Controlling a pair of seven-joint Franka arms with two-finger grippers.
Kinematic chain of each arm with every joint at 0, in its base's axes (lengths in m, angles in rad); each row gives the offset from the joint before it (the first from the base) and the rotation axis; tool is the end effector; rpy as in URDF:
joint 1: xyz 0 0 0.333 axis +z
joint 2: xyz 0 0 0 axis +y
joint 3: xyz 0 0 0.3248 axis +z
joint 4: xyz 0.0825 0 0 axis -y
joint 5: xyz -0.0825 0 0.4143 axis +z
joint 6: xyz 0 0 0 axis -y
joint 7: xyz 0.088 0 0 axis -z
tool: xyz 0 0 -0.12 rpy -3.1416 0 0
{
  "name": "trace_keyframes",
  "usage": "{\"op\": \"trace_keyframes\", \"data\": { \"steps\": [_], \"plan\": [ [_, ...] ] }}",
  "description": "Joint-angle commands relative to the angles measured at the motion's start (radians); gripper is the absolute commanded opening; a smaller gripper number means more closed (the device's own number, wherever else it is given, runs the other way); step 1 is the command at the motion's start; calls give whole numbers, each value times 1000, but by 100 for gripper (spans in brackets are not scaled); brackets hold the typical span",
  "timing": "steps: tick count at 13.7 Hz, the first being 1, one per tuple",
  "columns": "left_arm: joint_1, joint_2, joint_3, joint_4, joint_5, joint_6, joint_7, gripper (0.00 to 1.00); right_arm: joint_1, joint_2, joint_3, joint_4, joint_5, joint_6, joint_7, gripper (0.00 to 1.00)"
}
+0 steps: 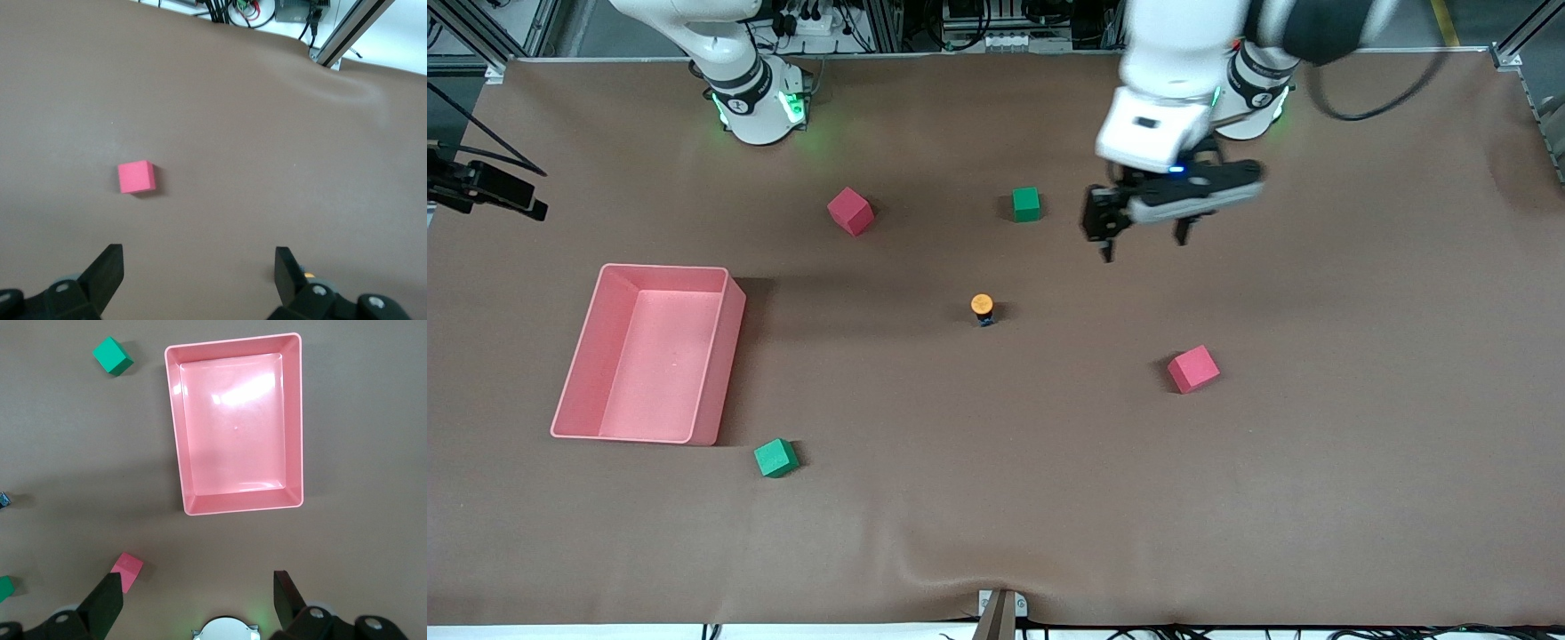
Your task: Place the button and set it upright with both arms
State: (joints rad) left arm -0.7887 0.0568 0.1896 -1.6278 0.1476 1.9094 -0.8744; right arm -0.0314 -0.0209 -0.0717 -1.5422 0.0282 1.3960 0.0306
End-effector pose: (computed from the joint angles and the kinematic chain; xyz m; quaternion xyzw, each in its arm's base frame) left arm 0.5290 -0.3499 0.5918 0.9835 0.1188 0.1350 0.0183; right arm 0.5551 -0.0541 0.6323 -0.9958 0.0650 0.0621 0.0170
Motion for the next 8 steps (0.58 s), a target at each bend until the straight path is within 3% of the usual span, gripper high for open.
{"op": "trace_keyframes", "data": {
  "steps": [1, 8],
  "plan": [
    [129, -51, -13, -4, -132, -62, 203, 100, 2, -7, 4, 14, 6, -19, 22, 100],
    [414, -71, -15, 144, -189, -347, 736, 100, 18, -10, 4, 11, 6, 58, 17, 100]
  ]
}}
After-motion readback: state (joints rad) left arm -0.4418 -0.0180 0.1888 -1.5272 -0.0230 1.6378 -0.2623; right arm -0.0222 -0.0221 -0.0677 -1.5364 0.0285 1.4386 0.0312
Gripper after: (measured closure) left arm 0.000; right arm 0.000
